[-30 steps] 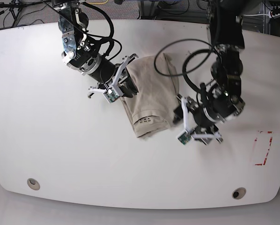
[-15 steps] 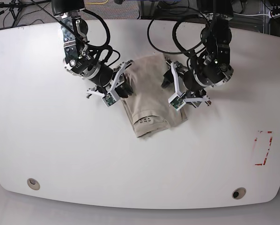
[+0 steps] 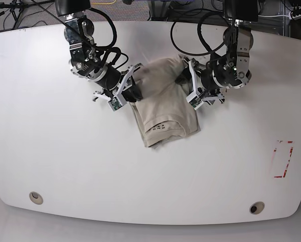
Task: Fold the T-shirt properly
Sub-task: 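Press and tuck the bundle's edges with both grippers, then grasp the folded shirt with the left gripper and carry it to the table edge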
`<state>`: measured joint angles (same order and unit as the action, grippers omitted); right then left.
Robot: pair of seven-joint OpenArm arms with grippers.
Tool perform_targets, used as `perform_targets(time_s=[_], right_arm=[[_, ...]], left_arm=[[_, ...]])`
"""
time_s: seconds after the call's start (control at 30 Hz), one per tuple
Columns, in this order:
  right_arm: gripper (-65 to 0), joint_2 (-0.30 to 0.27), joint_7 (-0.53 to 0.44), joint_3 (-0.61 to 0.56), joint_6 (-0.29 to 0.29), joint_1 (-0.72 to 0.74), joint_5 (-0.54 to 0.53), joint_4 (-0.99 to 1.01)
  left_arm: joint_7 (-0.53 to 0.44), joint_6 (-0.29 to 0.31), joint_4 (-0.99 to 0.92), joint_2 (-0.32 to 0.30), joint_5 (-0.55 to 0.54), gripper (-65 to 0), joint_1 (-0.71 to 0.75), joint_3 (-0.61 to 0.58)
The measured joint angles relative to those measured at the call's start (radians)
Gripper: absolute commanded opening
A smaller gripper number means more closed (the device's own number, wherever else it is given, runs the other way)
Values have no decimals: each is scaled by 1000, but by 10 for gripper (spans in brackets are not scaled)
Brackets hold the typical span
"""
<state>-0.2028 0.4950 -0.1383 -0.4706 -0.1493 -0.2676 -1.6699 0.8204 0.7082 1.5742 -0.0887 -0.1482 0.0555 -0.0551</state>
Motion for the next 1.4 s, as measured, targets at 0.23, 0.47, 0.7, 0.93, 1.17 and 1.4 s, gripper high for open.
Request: perform_targets(time_s=[0.23, 0.47, 0.7, 0.93, 1.17, 1.4], right_arm=[[-550, 5, 8, 1, 3, -44, 2, -65], [-550, 8, 93, 1, 2, -55, 3, -154], [-550, 4, 93, 10, 2, -79, -2, -256], [-550, 6, 106, 76, 2, -93, 2, -266], [-550, 9, 108, 105, 2, -97, -2, -266], [-550, 5, 106, 105, 3, -106, 1, -266]], left_arm=[[12, -7, 26, -62, 10, -285, -15, 0], [130, -11, 135, -93, 37, -285, -50, 0], [232, -11, 332, -46, 29, -285, -109, 41], [233, -8, 373, 43, 38, -283, -105, 39], [-24, -260, 373, 92, 41, -279, -34, -17], [-180, -402, 288, 91, 36, -279, 50, -122]])
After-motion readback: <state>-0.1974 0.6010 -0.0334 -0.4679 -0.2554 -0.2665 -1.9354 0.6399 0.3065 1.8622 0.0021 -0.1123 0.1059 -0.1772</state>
